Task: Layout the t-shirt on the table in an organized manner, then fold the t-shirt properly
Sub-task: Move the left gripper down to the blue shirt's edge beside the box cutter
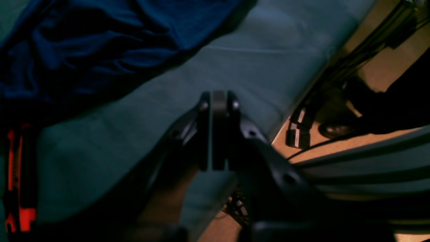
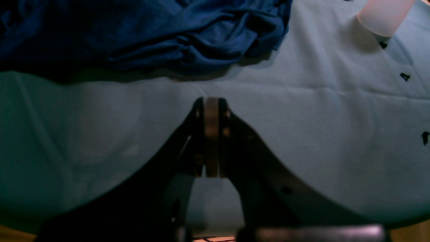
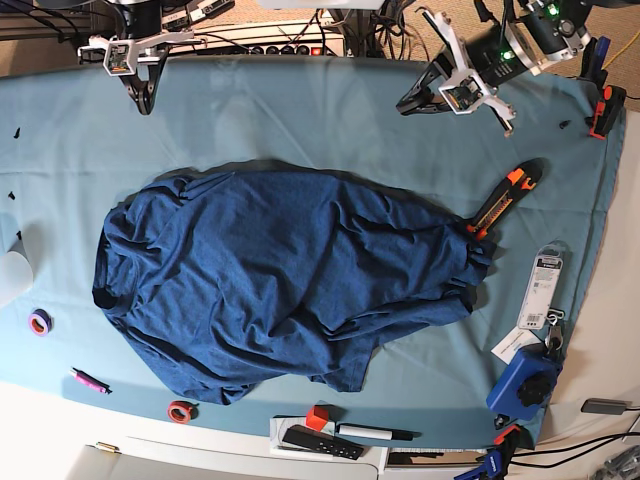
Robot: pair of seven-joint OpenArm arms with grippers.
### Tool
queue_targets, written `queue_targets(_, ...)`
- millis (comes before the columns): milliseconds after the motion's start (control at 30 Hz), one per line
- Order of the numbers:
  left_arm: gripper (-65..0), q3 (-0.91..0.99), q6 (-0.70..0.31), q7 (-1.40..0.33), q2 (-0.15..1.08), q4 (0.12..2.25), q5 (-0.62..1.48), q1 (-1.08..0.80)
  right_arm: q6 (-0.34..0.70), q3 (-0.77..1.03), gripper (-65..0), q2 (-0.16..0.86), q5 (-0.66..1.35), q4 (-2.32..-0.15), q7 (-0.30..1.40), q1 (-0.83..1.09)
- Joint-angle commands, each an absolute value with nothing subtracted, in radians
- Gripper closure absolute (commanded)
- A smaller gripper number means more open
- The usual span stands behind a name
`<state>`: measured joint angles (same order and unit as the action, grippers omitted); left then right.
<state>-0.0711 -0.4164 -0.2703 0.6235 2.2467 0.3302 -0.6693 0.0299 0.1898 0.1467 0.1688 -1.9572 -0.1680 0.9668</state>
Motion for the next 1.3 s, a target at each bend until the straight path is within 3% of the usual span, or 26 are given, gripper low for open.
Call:
queue_targets(0, 0.0, -0.069, -0.42, -0.248, 0.635, 2.262, 0.332, -0.661, 0.027, 0.197, 0.0, 0.152, 0.171, -1.97, -0.191, 0.975)
queue_targets(167, 0.0, -0.069, -0.411, -0.248, 0.635, 2.253, 0.2, -0.589, 0.028, 0.197, 0.0, 0.152, 0.171, -1.97, -0.186, 0.953)
queue_targets(500, 0.0, -0.069, -0.267, -0.247, 0.635, 2.116, 0.038, -0.429, 0.027, 0.197, 0.0, 0.152, 0.171, -1.97, -0.157, 0.905)
queue_targets(800, 0.0, -0.069, -0.266, -0.238, 0.635, 1.85, 0.096, -0.271, 0.028, 0.197, 0.0, 0.152, 0.171, -1.97, -0.134, 0.863)
queue_targets(1000, 0.0, -0.069, -0.334, -0.239, 0.633, 1.813, 0.215, -0.263, 0.028, 0.196, 0.0, 0.152, 0.171, -1.969, -0.101, 0.844)
queue_targets(1267, 0.0, -0.069, -0.338, -0.257, 0.619, 1.698, 0.257, -0.204, 0.028, 0.196, 0.0, 0.152, 0.171, -1.969, -0.101, 0.844)
